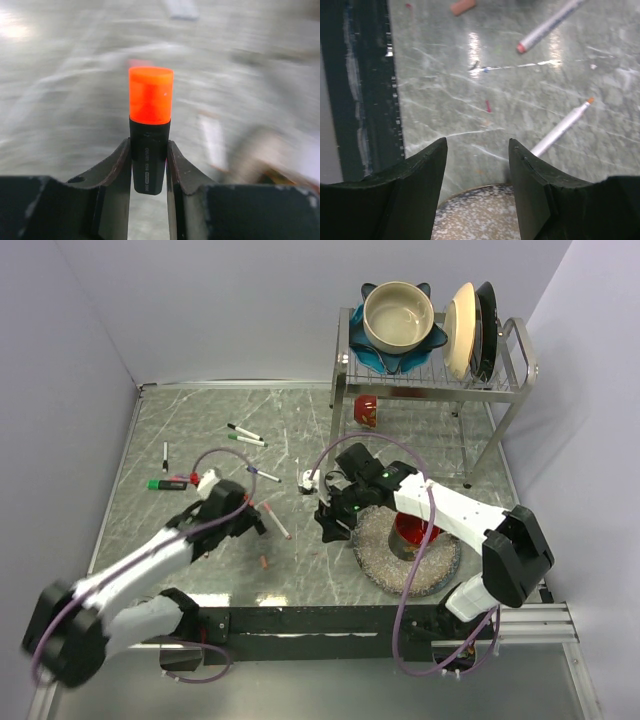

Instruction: Open the pen caps

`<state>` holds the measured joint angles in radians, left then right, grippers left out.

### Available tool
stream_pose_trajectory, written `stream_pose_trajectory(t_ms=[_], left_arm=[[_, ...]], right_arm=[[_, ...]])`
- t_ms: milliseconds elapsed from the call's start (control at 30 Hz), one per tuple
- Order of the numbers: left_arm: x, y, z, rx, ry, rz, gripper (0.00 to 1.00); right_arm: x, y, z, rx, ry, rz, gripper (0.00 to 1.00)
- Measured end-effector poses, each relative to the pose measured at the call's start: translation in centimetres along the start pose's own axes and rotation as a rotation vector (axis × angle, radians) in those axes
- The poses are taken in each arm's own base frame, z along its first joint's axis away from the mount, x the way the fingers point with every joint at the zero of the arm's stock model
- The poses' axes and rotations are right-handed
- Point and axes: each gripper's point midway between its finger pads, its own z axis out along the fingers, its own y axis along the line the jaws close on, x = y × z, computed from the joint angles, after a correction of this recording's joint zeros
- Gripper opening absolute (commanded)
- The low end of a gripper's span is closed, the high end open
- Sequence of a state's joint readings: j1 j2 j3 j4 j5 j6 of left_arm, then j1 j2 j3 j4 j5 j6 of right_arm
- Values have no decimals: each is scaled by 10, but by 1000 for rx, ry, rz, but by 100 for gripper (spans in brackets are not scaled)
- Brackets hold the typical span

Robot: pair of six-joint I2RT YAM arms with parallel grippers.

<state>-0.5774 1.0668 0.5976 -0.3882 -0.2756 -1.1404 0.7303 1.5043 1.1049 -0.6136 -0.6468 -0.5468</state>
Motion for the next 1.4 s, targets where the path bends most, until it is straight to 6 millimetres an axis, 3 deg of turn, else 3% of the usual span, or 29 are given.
stream_pose_trajectory(t_ms=[167,200,300,467,733,1033,1133,1267,1333,1400], left_arm=[[-1,-50,-40,500,-62,-40,1],[1,-55,-44,557,-63,-38,1],[8,-67,-55,687,-55,-32,1],[12,-92,-76,829,-51,-29,1],[40,-112,-76,823,16,-59,1],[38,-139,-75,700,17,-154,1],[41,-144,-72,647,25,-166,1],[47,-147,-70,622,37,-170,1],[51,-145,-67,606,44,-163,1],[53,-144,-64,588,44,-158,1]], right_arm=[[-12,14,-7,-33,-84,22,79],[-16,16,-9,-34,-106,34,88],[-28,19,-20,-27,-211,94,97],[-40,15,-29,-12,-358,229,92],[-57,2,-30,41,-449,455,86],[-55,-9,-17,89,-437,519,81],[-53,-11,-15,100,-429,525,73],[-52,-13,-14,112,-427,525,47],[-50,-15,-12,116,-421,531,41],[-48,-15,-10,112,-415,539,25]])
